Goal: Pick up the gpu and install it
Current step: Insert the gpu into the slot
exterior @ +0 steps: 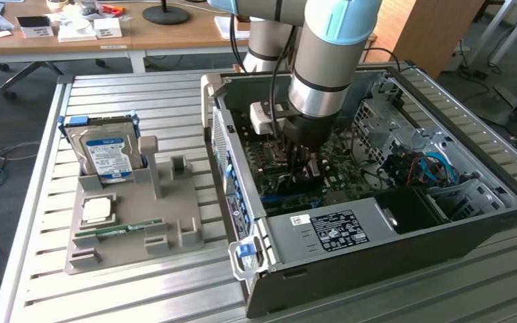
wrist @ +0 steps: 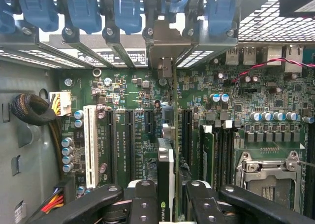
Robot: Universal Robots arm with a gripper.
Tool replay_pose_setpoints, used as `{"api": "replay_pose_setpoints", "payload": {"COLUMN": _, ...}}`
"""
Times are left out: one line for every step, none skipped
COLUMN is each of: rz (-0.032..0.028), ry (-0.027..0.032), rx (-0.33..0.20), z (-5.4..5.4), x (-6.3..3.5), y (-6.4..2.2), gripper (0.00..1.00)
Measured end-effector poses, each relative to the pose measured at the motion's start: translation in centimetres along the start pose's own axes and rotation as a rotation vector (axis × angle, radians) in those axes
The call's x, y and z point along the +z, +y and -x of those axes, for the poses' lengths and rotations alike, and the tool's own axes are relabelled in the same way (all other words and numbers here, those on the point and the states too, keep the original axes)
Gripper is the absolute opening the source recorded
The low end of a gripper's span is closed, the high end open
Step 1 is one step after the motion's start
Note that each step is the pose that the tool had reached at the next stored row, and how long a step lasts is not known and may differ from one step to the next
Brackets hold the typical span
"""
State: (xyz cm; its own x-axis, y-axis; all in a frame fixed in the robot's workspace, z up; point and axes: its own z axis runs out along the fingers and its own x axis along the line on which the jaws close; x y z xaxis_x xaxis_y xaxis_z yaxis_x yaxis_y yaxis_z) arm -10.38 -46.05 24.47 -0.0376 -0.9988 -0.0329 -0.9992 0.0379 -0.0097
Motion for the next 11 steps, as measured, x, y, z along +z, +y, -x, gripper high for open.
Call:
{"api": "replay_pose_setpoints", "payload": {"rz": 0.0, "ry": 0.0, "rx": 0.0, "z": 0.0, "x": 0.0, "y": 0.0, "gripper": 0.27}}
{"api": "replay_pose_setpoints", "payload": {"rz": 0.0, "ry": 0.0001, "rx": 0.0, "z": 0.0, "x": 0.0, "y": 0.0, "gripper": 0.27}}
{"api": "replay_pose_setpoints", "payload": {"rz": 0.0, "ry": 0.0001, "rx": 0.0, "z": 0.0, "x": 0.0, "y": 0.0, "gripper": 0.27}}
{"api": "replay_pose_setpoints", "payload": {"rz": 0.0001, "ry": 0.0001, "rx": 0.0, "z": 0.0, "x": 0.0, "y": 0.0, "gripper": 0.27}}
{"api": "replay_pose_setpoints", "payload": {"rz": 0.0, "ry": 0.0, "rx": 0.0, "z": 0.0, "x": 0.0, "y": 0.0, "gripper": 0.27}}
{"api": "replay_pose_setpoints", "payload": {"rz": 0.0, "ry": 0.0001, "rx": 0.0, "z": 0.0, "x": 0.0, "y": 0.0, "gripper": 0.27}}
{"api": "replay_pose_setpoints", "payload": {"rz": 0.0, "ry": 0.0, "rx": 0.0, "z": 0.0, "x": 0.0, "y": 0.0, "gripper": 0.27}}
{"api": "replay_pose_setpoints", "payload": {"rz": 0.0001, "ry": 0.0001, "rx": 0.0, "z": 0.0, "x": 0.0, "y": 0.0, "gripper": 0.27}}
{"api": "replay_pose_setpoints", "payload": {"rz": 0.0001, "ry": 0.0001, "rx": 0.0, "z": 0.0, "x": 0.0, "y": 0.0, "gripper": 0.27}}
{"api": "replay_pose_setpoints", "payload": {"rz": 0.0, "ry": 0.0001, "rx": 0.0, "z": 0.0, "x": 0.0, "y": 0.0, "gripper": 0.27}}
{"api": "replay_pose_setpoints", "payload": {"rz": 0.0, "ry": 0.0, "rx": 0.0, "z": 0.0, "x": 0.0, "y": 0.0, "gripper": 0.27}}
